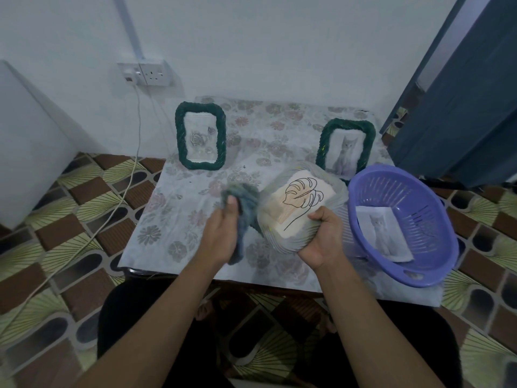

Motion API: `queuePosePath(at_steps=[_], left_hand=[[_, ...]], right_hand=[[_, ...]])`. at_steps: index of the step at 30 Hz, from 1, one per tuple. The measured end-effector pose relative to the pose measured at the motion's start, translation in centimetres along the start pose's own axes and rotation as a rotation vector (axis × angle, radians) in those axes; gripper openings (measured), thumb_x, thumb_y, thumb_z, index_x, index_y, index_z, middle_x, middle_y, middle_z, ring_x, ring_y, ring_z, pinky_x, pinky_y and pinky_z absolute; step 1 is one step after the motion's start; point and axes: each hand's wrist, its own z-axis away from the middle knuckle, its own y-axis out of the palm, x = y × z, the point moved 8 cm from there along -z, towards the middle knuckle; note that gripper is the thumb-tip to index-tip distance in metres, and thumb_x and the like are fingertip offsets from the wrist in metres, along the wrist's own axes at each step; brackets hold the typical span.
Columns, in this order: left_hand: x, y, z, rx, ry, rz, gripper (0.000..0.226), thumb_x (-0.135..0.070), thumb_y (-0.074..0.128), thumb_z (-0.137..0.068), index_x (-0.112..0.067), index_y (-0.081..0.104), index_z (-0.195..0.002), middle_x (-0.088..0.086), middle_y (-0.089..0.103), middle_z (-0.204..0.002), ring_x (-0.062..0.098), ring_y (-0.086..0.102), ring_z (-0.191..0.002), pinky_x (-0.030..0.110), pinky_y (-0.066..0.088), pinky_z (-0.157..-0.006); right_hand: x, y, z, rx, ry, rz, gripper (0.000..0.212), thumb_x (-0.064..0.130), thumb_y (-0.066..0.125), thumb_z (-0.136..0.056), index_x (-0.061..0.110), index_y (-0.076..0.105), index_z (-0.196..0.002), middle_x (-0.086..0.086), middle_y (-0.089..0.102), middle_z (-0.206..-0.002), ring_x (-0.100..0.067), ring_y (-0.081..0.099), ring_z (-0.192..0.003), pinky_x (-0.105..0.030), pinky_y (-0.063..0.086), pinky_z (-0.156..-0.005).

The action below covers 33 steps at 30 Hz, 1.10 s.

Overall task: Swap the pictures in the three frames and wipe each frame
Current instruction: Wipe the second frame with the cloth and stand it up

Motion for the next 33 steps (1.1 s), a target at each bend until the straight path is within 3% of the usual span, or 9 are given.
queuePosePath(at_steps=[3,6,8,11,14,18,24,30,33], left_hand=[[-0.1,3.0,1.7,0.202,0.228,-0.298,0.039,-0.054,0.023,-0.101,-0.053,0.038,-0.138,-0.008,0.036,-0.156,0.025,0.038,-0.140,0.039,0.039,-0.109],[0.7,5.9,3.3,0.306,0.490,-0.543,0.045,-0.060,0.014,-0.100,-0.059,0.015,-0.145,-0.032,0.000,-0.158,0.010,-0.010,-0.151,0.050,0.004,-0.122],[1.6,6.1,3.1,0.280,0.495,-0.633,0.052,-0.062,0.008,-0.098,-0.051,0.013,-0.149,-0.028,0.005,-0.160,0.007,-0.012,-0.150,0.051,0.000,-0.121],[2.6,5.1,1.1,0.228,0.410,-0.721,0.046,-0.063,0.004,-0.094,-0.069,-0.013,-0.137,-0.040,-0.015,-0.150,0.005,-0.015,-0.148,0.051,-0.007,-0.120],[4.2,4.0,-1.3,0.210,0.270,-0.790,0.047,-0.063,0.005,-0.094,-0.073,-0.026,-0.128,-0.036,-0.031,-0.147,0.017,-0.017,-0.149,0.053,-0.009,-0.117],[5.9,4.6,-1.9,0.221,0.261,-0.706,0.058,-0.062,0.008,-0.098,-0.047,-0.010,-0.151,-0.019,-0.022,-0.160,0.024,-0.024,-0.148,0.055,-0.010,-0.120],[5.1,6.8,2.9,0.299,0.241,-0.469,0.055,-0.048,0.023,-0.099,-0.044,0.000,-0.149,-0.039,-0.014,-0.152,0.010,-0.040,-0.139,0.039,-0.022,-0.117],[5.7,4.9,0.2,0.274,0.303,-0.754,0.051,-0.064,0.005,-0.093,-0.065,-0.017,-0.139,-0.029,-0.031,-0.153,0.017,-0.035,-0.143,0.051,-0.017,-0.118],[6.1,3.3,-2.1,0.226,0.199,-0.842,0.050,-0.060,0.012,-0.100,-0.066,-0.020,-0.138,-0.021,-0.043,-0.148,0.025,-0.036,-0.142,0.056,-0.015,-0.114]], right_hand=[[0.2,1.2,-0.2,0.000,-0.024,-0.080,0.101,0.012,0.071,-0.039,0.005,0.052,-0.139,-0.019,0.053,-0.142,-0.042,0.050,-0.129,-0.056,0.041,-0.107],[-0.6,1.9,-0.7,0.051,0.026,-0.146,0.104,0.012,0.071,-0.037,0.006,0.049,-0.139,-0.019,0.049,-0.137,-0.035,0.050,-0.117,-0.049,0.030,-0.116],[-1.3,2.1,-0.1,0.049,0.055,-0.130,0.094,0.012,0.066,-0.043,0.003,0.052,-0.136,-0.018,0.058,-0.123,-0.031,0.057,-0.103,-0.047,0.041,-0.109],[-2.2,3.0,0.9,0.100,0.085,-0.149,0.060,0.010,0.038,-0.063,-0.001,0.063,-0.116,-0.018,0.069,-0.100,-0.030,0.069,-0.085,-0.045,0.060,-0.082],[-2.8,3.1,1.2,0.082,0.058,-0.126,0.060,0.006,0.033,-0.064,0.001,0.068,-0.113,-0.019,0.064,-0.120,-0.035,0.064,-0.104,-0.046,0.052,-0.098],[-3.2,2.7,1.0,0.034,0.032,-0.138,0.055,0.006,0.031,-0.064,0.003,0.075,-0.097,-0.016,0.068,-0.110,-0.033,0.067,-0.097,-0.045,0.051,-0.097],[-3.4,1.6,0.1,-0.016,0.051,-0.135,0.050,0.012,0.034,-0.061,0.000,0.077,-0.083,-0.020,0.070,-0.101,-0.037,0.065,-0.098,-0.054,0.042,-0.107],[-3.9,2.3,0.8,0.071,0.057,-0.214,0.052,0.008,0.039,-0.059,0.000,0.077,-0.093,-0.019,0.071,-0.106,-0.035,0.069,-0.094,-0.048,0.057,-0.089],[-4.1,2.2,1.0,0.081,0.058,-0.194,0.056,0.006,0.040,-0.058,0.002,0.075,-0.101,-0.019,0.067,-0.116,-0.037,0.063,-0.105,-0.049,0.048,-0.102]])
